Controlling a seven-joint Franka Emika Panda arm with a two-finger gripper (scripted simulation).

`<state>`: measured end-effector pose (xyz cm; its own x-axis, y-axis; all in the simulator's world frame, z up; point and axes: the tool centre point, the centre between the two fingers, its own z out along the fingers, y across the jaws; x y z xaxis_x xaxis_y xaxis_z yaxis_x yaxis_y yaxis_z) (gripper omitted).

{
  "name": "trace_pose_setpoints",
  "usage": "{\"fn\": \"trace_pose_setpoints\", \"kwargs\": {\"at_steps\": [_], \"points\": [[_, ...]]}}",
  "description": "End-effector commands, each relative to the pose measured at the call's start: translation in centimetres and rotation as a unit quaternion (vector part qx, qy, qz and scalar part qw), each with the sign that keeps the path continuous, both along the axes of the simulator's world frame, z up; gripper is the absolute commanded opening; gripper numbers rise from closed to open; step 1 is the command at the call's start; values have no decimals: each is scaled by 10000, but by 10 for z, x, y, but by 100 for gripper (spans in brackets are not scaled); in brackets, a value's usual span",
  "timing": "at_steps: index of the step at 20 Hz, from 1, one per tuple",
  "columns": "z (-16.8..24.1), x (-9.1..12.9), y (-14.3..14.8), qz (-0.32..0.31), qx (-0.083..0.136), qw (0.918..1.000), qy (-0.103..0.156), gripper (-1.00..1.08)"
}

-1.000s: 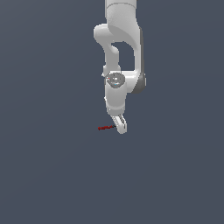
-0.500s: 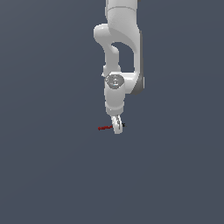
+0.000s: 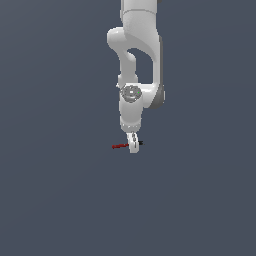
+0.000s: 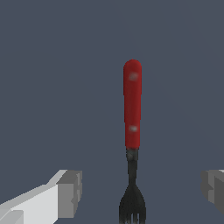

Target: Pick up the object and move it to a goal position.

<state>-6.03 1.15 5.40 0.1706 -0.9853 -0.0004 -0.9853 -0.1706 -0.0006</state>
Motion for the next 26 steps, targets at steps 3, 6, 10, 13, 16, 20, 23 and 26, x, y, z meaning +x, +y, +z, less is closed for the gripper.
{"fn": "trace_pose_setpoints", "kwargs": {"at_steps": [3, 6, 10, 13, 16, 20, 23, 26], "points": [[-13, -1, 0, -10, 0, 10000, 4, 100], [-29, -1, 0, -18, -1, 10000, 4, 100], [-43, -1, 0, -23, -1, 10000, 4, 100], [-48, -1, 0, -26, -1, 10000, 3, 100], [-48, -1, 0, -26, -1, 10000, 3, -100], [-48, -1, 0, -26, -1, 10000, 3, -100], [-48, -1, 0, -26, -1, 10000, 3, -100], [-44, -1, -3, -38, 2, 10000, 3, -100]]}}
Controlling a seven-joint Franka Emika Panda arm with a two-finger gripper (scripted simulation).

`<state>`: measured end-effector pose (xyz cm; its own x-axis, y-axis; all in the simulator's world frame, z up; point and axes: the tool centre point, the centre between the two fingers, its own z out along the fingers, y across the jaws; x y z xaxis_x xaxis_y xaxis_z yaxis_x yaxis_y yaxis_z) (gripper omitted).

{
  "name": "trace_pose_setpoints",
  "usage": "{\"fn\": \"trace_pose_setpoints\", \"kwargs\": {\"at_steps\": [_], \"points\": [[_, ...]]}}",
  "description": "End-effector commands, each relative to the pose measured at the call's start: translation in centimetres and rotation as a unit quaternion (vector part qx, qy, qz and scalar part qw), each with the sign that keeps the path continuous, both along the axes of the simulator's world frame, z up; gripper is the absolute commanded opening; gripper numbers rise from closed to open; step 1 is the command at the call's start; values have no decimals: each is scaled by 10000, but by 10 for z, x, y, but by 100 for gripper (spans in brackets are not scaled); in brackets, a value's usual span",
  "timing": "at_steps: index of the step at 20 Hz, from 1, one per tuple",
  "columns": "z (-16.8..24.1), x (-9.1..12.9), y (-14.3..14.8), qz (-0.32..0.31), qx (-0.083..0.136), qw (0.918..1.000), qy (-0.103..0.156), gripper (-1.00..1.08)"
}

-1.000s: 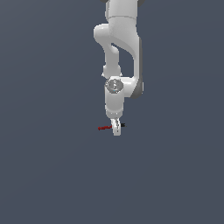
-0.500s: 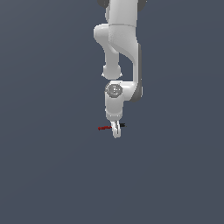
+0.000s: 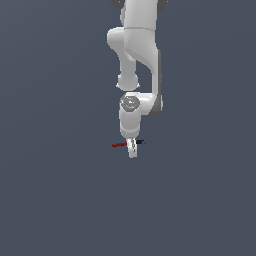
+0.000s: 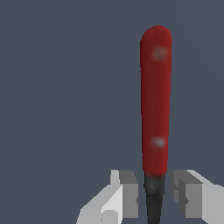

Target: Pick up the object and move it to a goal position.

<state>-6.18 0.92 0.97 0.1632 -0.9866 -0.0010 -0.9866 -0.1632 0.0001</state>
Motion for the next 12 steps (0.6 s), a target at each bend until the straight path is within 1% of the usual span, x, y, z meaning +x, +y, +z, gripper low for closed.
{"fn": "trace_pose_setpoints", "kwargs": {"at_steps": [1, 6, 12], "points": [[1, 0, -1, -1, -1, 10000, -1, -100], [15, 4, -13, -1, -1, 10000, -1, -100], [50, 15, -43, -1, -1, 10000, -1, -100]]}}
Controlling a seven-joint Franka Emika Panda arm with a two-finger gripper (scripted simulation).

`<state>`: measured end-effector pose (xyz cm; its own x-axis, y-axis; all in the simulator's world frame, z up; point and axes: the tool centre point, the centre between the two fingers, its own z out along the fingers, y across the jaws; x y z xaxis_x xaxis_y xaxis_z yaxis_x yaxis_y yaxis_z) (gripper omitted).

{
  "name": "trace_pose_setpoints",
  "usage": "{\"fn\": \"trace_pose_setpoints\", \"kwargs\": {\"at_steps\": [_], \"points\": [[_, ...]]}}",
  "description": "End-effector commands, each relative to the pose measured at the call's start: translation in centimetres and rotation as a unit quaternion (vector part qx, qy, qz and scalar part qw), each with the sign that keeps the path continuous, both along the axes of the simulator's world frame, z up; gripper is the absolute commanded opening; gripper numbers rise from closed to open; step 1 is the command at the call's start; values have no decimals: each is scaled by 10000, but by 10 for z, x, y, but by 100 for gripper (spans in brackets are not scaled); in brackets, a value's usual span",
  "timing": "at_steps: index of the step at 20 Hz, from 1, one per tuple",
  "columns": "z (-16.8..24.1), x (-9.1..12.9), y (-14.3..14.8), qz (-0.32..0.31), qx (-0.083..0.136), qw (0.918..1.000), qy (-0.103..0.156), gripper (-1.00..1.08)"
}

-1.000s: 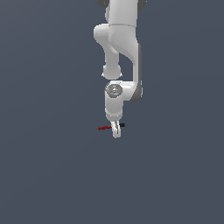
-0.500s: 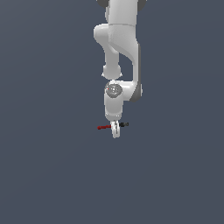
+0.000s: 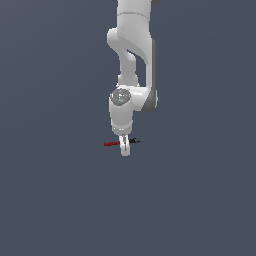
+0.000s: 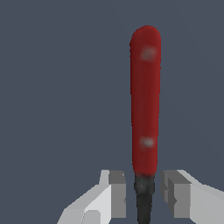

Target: Pick up the object and move it to a goal position.

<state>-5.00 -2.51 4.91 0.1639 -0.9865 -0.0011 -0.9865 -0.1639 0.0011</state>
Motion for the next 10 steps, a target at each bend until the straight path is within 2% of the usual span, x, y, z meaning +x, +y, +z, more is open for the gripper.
{"fn": "trace_pose_setpoints", "kwargs": {"at_steps": [1, 10], "points": [[18, 5, -16, -5, -3, 10000, -4, -100], [93, 31, -80, -1, -10, 10000, -3, -100]]}}
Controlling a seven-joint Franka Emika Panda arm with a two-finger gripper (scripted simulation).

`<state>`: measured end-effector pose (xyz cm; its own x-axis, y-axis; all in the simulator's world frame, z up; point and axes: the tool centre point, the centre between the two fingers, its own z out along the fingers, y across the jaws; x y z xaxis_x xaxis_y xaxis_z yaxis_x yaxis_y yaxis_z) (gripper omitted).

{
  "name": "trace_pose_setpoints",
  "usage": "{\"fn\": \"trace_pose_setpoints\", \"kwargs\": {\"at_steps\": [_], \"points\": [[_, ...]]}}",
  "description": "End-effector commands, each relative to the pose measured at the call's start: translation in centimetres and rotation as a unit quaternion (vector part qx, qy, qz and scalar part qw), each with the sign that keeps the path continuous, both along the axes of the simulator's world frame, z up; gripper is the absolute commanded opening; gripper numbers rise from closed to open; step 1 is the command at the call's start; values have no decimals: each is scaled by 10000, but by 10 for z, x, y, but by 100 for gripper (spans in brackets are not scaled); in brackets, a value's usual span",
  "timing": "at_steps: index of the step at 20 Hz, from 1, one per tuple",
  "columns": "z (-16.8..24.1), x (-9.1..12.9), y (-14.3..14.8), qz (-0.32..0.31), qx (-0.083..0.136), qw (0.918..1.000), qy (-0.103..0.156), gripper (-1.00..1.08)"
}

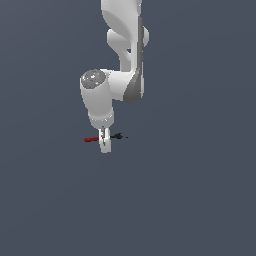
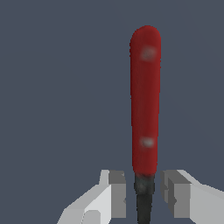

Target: Pick up the object and move it to a goal position.

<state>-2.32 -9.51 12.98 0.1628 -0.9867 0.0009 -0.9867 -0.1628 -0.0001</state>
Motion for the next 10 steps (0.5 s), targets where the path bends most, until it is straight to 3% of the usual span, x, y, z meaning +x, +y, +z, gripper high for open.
{"fn": "trace_pose_setpoints", "kwargs": {"at_steps": [1, 10], "points": [[19, 6, -16, 5, -1, 10000, 4, -100], [57, 22, -48, 15, 1, 10000, 2, -100]]}}
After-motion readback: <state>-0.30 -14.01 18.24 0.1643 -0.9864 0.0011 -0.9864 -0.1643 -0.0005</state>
